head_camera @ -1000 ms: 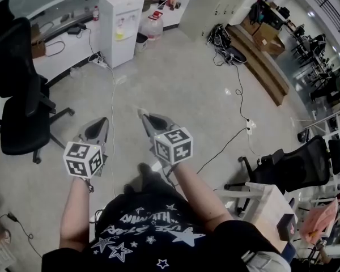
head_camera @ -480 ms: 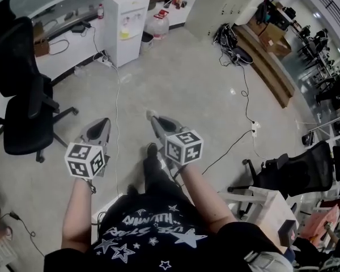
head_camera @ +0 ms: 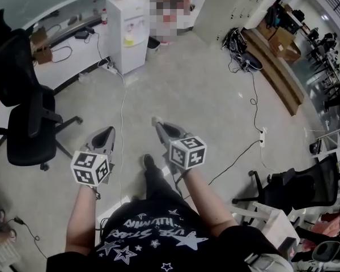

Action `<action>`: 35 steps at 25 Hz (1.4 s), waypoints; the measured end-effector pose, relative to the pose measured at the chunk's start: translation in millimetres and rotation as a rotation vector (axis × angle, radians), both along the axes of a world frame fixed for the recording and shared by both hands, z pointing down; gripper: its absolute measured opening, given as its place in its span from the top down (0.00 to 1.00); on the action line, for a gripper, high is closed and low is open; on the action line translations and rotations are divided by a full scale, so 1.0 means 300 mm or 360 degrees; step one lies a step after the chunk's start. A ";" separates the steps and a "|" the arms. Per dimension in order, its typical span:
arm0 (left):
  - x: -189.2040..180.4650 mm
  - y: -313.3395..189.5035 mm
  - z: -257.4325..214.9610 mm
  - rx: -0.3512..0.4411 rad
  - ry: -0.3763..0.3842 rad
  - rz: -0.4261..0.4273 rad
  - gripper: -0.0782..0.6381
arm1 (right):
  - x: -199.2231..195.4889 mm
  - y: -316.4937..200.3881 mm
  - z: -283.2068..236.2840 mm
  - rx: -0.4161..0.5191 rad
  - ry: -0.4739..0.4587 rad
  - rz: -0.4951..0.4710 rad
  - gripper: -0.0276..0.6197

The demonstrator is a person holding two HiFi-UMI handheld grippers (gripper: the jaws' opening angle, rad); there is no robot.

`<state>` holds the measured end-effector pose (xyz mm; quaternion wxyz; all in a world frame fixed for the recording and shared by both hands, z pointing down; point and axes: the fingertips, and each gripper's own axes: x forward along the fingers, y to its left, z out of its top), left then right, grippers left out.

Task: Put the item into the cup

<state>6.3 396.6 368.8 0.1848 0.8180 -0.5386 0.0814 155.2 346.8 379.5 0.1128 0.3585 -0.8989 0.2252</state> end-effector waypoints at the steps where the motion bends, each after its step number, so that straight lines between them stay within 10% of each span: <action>1: 0.003 -0.035 0.002 -0.0008 0.0003 -0.0007 0.89 | 0.004 -0.036 0.002 -0.0009 -0.0008 0.0002 0.96; 20: 0.031 -0.702 0.023 -0.0096 -0.0003 -0.0138 0.89 | 0.013 -0.767 0.037 -0.0104 -0.0031 -0.0121 0.96; 35: 0.049 -0.914 0.088 -0.0146 -0.0002 -0.0170 0.89 | 0.032 -0.989 0.107 -0.0139 -0.0012 -0.0187 0.96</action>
